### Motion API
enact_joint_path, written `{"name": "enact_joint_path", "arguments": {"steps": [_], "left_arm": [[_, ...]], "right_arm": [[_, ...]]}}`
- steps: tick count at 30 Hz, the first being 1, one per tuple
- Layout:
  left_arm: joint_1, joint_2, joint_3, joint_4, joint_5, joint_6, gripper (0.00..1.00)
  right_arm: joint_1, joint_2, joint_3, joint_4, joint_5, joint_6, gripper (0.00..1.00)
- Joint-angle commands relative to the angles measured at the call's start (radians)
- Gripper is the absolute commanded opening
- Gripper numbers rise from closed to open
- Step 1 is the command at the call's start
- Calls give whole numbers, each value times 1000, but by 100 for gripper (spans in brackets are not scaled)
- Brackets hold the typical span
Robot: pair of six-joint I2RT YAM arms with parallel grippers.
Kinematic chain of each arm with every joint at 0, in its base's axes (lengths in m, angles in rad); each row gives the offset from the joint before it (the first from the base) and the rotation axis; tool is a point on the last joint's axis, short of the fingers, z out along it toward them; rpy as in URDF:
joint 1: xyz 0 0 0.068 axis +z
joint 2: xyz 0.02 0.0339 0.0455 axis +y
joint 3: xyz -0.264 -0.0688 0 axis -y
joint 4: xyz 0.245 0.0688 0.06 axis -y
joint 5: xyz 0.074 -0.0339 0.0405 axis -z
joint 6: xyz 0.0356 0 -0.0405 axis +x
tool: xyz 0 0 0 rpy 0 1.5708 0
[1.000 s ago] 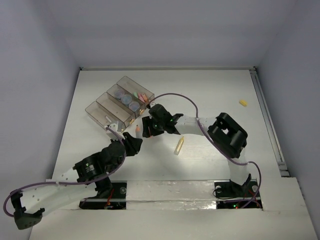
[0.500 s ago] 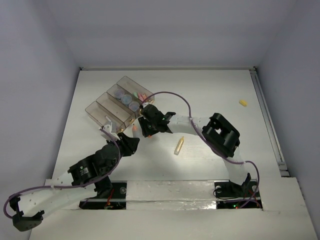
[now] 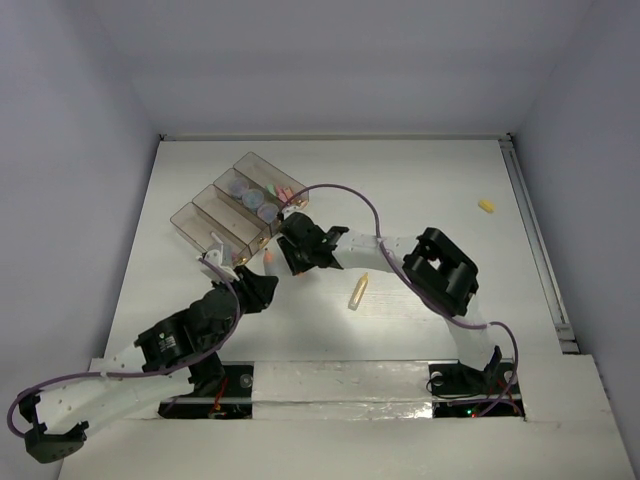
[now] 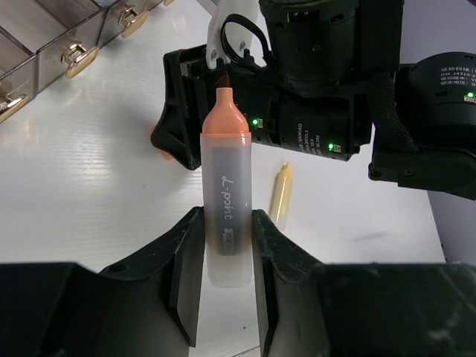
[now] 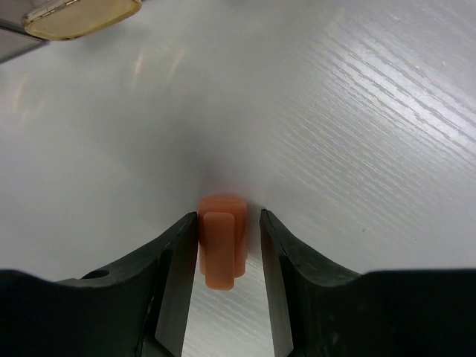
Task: Sort the stationery into containers
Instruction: Close the pen cap on the pen.
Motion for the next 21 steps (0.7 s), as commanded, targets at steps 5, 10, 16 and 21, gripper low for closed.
{"name": "enact_joint_path", "arguments": {"steps": [5,10,16,21], "left_arm": [[6,-25,22,-5,-32,-19,0],[6,-28,20,-10,-29,-25,0],[6,-40,28,-15,-29,-26,0],[6,-47,34,-12,-20,-19,0]], "right_arm": [[27,110,8,-166,135,-70,46],[36,152,37,-194,187,-84,39],[36,71,-33,-136,191,-38,17],[11,-95,-137,-25,149,-12,12]]}}
